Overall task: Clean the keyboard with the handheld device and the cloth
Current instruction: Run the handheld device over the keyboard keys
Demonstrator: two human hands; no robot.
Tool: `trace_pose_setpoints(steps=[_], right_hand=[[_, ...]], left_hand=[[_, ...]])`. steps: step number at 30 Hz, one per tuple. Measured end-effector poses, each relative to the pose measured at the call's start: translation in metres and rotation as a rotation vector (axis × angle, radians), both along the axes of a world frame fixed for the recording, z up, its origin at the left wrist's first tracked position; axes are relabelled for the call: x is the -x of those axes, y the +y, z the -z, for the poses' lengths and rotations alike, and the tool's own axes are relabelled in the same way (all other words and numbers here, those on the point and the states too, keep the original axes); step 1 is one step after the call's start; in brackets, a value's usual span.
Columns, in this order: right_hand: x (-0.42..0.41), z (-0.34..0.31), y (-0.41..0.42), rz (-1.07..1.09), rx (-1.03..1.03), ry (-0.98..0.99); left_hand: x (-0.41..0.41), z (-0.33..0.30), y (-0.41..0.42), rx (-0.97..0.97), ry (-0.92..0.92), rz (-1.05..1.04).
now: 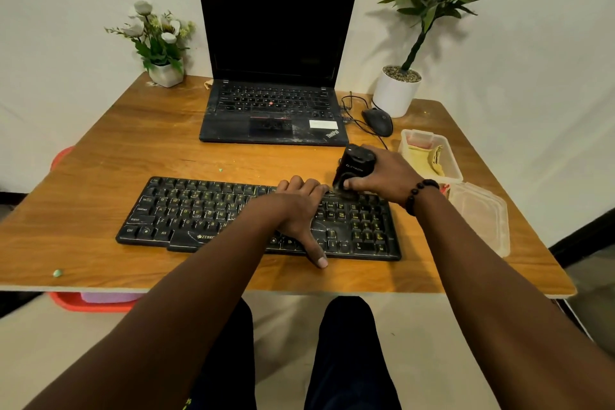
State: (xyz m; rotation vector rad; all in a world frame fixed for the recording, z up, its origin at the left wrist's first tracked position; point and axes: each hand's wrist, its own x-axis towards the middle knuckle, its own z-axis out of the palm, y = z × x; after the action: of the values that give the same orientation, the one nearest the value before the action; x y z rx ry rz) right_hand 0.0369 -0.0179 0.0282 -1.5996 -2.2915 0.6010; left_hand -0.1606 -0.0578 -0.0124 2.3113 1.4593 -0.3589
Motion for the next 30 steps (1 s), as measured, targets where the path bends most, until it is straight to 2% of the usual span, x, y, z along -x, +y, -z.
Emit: trace_pose_setpoints(steps=[1,4,8,12,14,17,21,25,28,30], right_hand=[[0.002,0.000,0.000,-0.009,0.025,-0.003],[0.003,0.000,0.002,0.031,-0.082,-0.112],[-0.004,-0.003,-0.004,0.038,-0.071,0.034],[-0.009,0.001,-0.013,-0.013,0.076,0.141],[-0.005,0.005,-0.011,-0.035,0.086,0.078],[-0.001,0.000,-0.004,0.021,-0.074,-0.043],[0.003,-0.002,-0.008,-0.049,0.039,0.054],[0.006,-0.003,-0.004,0.010,-0.092,-0.121],[0.006,-0.004,-0.008,-0.043,0.012,0.057],[0.010,-0.001,-0.009,-0.083,-0.002,-0.009]], left_hand=[[0.000,0.000,0.000,0.001,-0.002,-0.005],[-0.001,-0.002,-0.001,0.000,0.004,-0.009],[0.002,-0.007,-0.005,0.037,0.032,-0.003],[0.027,-0.010,-0.008,0.047,0.100,-0.046],[0.037,-0.011,-0.008,0.020,0.131,-0.047],[0.038,-0.012,-0.007,-0.021,0.136,-0.024],[0.039,-0.009,-0.004,-0.026,0.122,-0.031],[0.039,-0.011,-0.006,-0.036,0.133,-0.009],[0.038,-0.012,-0.006,-0.042,0.148,-0.004],[0.039,-0.012,-0.005,-0.034,0.151,-0.010]])
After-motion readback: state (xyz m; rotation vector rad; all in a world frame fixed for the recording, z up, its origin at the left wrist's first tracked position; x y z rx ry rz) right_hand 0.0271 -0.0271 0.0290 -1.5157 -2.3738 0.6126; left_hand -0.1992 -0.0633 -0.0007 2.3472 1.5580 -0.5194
